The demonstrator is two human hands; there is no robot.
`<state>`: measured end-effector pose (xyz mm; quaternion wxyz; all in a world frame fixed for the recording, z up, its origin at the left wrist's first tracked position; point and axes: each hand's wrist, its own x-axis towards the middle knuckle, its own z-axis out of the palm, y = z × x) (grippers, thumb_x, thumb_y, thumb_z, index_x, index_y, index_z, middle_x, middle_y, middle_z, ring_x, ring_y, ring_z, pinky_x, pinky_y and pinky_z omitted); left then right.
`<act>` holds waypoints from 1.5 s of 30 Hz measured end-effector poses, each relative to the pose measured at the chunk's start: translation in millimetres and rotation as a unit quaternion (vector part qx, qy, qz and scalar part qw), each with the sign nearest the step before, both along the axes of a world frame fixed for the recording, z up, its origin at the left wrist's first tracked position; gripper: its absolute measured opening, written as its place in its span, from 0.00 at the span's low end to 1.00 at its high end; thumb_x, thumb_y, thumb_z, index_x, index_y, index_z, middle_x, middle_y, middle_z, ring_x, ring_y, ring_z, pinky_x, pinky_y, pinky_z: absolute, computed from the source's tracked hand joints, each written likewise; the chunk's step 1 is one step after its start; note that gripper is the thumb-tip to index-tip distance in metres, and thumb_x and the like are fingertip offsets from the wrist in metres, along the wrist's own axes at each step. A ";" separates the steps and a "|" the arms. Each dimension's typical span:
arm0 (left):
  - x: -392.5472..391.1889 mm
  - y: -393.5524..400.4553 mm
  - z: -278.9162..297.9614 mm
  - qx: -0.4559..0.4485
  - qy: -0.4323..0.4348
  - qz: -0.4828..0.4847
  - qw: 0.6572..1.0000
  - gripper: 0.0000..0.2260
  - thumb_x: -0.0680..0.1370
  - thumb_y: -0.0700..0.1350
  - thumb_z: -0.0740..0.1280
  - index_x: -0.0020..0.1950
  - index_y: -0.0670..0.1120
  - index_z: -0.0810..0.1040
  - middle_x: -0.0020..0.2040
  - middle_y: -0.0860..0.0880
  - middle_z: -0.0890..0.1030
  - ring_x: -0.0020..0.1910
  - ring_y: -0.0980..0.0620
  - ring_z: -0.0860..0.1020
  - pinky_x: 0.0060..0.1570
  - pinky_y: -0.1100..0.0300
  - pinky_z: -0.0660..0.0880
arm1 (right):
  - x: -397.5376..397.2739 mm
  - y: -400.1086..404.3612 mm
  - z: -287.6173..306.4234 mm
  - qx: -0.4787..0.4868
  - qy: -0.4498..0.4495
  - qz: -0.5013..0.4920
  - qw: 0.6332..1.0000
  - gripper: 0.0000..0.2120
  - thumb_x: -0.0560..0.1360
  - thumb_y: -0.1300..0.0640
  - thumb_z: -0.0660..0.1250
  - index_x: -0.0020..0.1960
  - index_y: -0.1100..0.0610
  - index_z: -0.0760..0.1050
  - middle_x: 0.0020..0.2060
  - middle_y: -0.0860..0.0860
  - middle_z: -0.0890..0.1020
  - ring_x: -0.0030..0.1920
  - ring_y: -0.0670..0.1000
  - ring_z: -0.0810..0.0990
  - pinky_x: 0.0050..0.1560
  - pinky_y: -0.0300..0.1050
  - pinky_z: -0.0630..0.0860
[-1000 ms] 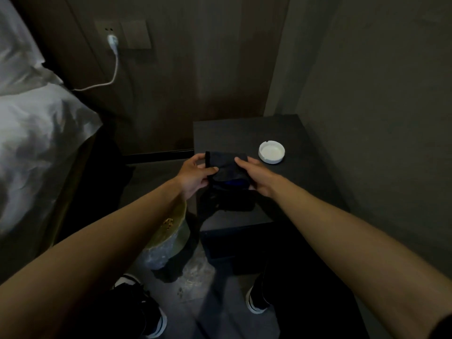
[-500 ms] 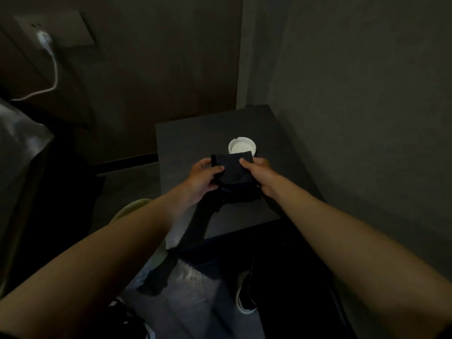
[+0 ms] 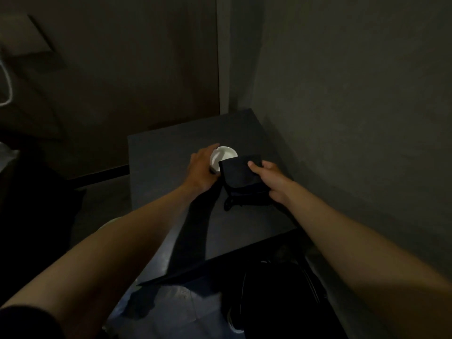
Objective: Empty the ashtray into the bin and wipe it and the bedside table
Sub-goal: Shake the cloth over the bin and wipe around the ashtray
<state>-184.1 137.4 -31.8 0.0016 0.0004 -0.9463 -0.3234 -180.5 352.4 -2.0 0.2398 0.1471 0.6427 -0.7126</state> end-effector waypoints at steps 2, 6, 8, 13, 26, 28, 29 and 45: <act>-6.0 5.2 -1.1 0.025 0.036 0.003 0.999 0.29 0.69 0.53 0.76 0.68 0.54 0.74 0.67 0.51 0.77 0.68 0.49 0.74 0.69 0.53 0.66 | -9.1 7.0 -2.6 -0.002 -0.005 0.004 1.000 0.13 0.81 0.55 0.66 0.63 0.58 0.78 0.56 0.57 0.84 0.54 0.54 0.84 0.50 0.45 0.82; -24.2 16.5 3.0 0.078 0.044 0.022 0.996 0.33 0.69 0.42 0.79 0.72 0.44 0.71 0.71 0.44 0.74 0.70 0.46 0.71 0.71 0.53 0.66 | -25.8 16.1 -5.8 0.000 -0.005 0.015 1.000 0.13 0.81 0.55 0.66 0.64 0.57 0.78 0.56 0.55 0.85 0.55 0.53 0.84 0.51 0.44 0.81; -35.8 18.4 1.8 0.077 0.030 0.020 0.996 0.35 0.70 0.41 0.78 0.74 0.44 0.68 0.73 0.43 0.71 0.72 0.44 0.69 0.72 0.55 0.64 | -34.0 18.2 -9.2 -0.001 -0.009 0.016 1.000 0.12 0.81 0.55 0.66 0.63 0.57 0.79 0.56 0.54 0.85 0.55 0.52 0.84 0.53 0.44 0.81; -65.1 24.4 3.0 0.080 0.038 0.014 0.996 0.29 0.72 0.37 0.75 0.71 0.42 0.70 0.69 0.42 0.74 0.69 0.44 0.71 0.64 0.61 0.64 | -54.4 20.9 -17.8 0.023 0.000 0.028 0.999 0.13 0.80 0.54 0.66 0.63 0.57 0.80 0.57 0.53 0.85 0.57 0.52 0.83 0.62 0.48 0.78; -138.9 33.8 -0.8 0.120 0.027 0.014 0.992 0.37 0.66 0.46 0.82 0.71 0.44 0.70 0.67 0.45 0.77 0.66 0.47 0.74 0.61 0.62 0.69 | -102.3 18.1 -14.5 0.115 0.037 0.024 0.992 0.11 0.81 0.56 0.66 0.61 0.58 0.79 0.53 0.53 0.84 0.48 0.49 0.84 0.47 0.39 0.79; -146.1 36.7 -1.4 0.116 0.031 0.009 0.993 0.36 0.66 0.47 0.82 0.70 0.44 0.70 0.66 0.46 0.78 0.65 0.47 0.75 0.58 0.62 0.69 | -109.1 14.5 -13.9 0.125 0.034 0.018 0.991 0.13 0.80 0.56 0.66 0.63 0.60 0.79 0.56 0.54 0.84 0.53 0.52 0.83 0.53 0.43 0.80; -149.0 37.6 -1.5 0.114 0.034 0.007 0.993 0.35 0.66 0.47 0.82 0.69 0.45 0.70 0.65 0.46 0.78 0.65 0.48 0.75 0.57 0.62 0.70 | -111.8 12.8 -13.3 0.134 0.034 0.018 0.990 0.14 0.80 0.56 0.66 0.63 0.60 0.78 0.57 0.55 0.84 0.55 0.53 0.83 0.56 0.44 0.79; -190.6 58.8 -2.4 0.100 0.063 0.002 0.993 0.33 0.68 0.49 0.80 0.68 0.43 0.71 0.64 0.45 0.78 0.63 0.47 0.76 0.58 0.57 0.73 | -153.4 11.0 -7.2 0.405 0.157 0.043 0.899 0.22 0.76 0.58 0.69 0.29 0.54 0.61 0.27 0.50 0.67 0.28 0.46 0.66 0.29 0.42 0.63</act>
